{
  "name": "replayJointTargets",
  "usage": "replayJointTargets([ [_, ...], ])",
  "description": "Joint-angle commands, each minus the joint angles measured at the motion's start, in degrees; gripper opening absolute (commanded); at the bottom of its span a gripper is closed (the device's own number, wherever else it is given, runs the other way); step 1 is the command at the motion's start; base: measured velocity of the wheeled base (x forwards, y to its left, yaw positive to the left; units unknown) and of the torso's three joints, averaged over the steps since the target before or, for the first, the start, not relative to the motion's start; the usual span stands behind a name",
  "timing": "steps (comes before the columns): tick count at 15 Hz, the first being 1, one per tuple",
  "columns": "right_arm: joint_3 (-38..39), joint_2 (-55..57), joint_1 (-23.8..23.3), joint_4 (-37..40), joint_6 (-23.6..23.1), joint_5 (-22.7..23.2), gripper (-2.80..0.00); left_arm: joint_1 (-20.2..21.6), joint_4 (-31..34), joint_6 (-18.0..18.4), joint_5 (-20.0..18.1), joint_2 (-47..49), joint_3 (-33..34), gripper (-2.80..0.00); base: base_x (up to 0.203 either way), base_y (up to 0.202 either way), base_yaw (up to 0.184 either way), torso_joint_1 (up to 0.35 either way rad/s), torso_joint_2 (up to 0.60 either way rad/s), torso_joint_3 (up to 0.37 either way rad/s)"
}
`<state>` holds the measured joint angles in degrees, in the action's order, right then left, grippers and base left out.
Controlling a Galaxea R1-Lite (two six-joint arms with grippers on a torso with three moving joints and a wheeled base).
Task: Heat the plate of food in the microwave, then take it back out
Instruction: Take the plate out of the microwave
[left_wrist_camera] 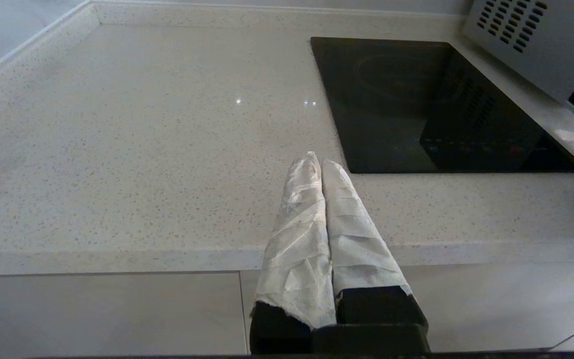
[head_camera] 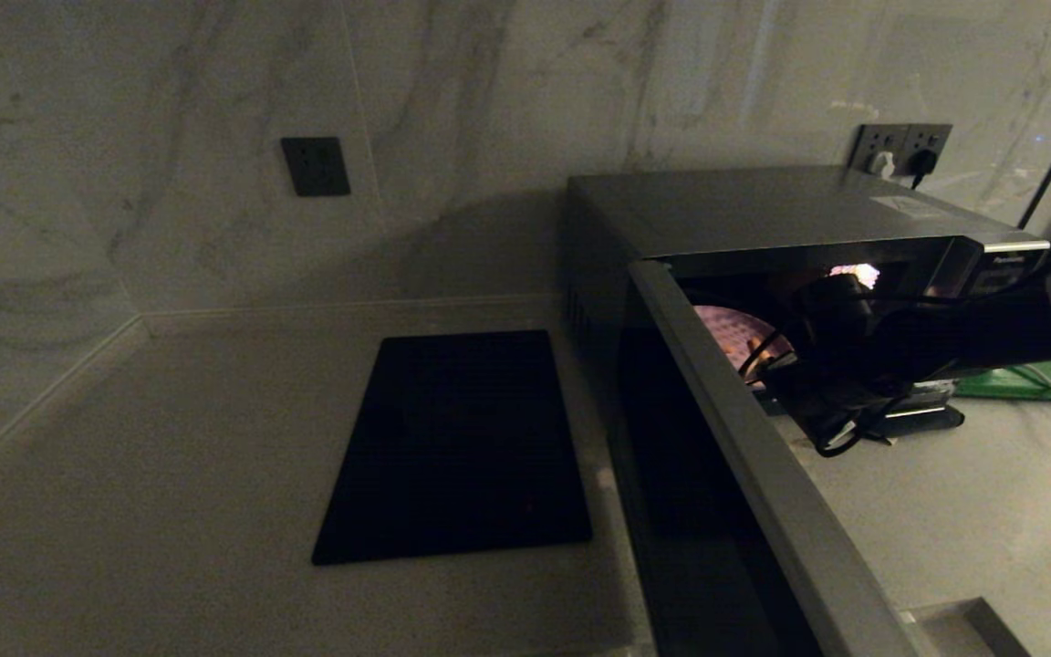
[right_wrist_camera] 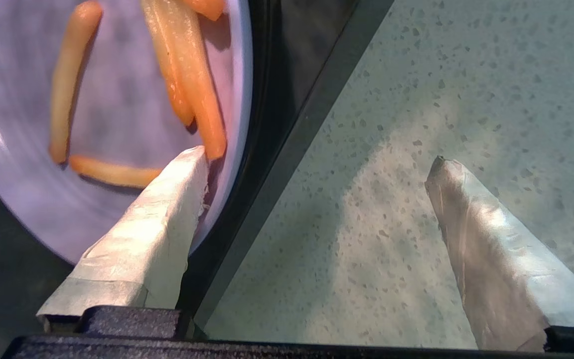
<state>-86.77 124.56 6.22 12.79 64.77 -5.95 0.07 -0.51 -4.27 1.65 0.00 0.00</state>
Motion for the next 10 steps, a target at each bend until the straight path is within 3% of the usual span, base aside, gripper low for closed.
replayJointTargets([
  [1, 0.7, -1.7, -0.1, 0.0, 0.4, -0.3, 0.00, 0.0, 0.0, 0.0, 0.0, 0.1, 0.0, -2.80, 0.000, 0.000, 0.000, 0.000, 0.00, 0.000],
  [10, 1.4, -2.0, -0.1, 1.2, 0.6, -0.6, 0.00, 0.0, 0.0, 0.0, 0.0, 0.1, 0.0, -2.80, 0.000, 0.000, 0.000, 0.000, 0.00, 0.000],
])
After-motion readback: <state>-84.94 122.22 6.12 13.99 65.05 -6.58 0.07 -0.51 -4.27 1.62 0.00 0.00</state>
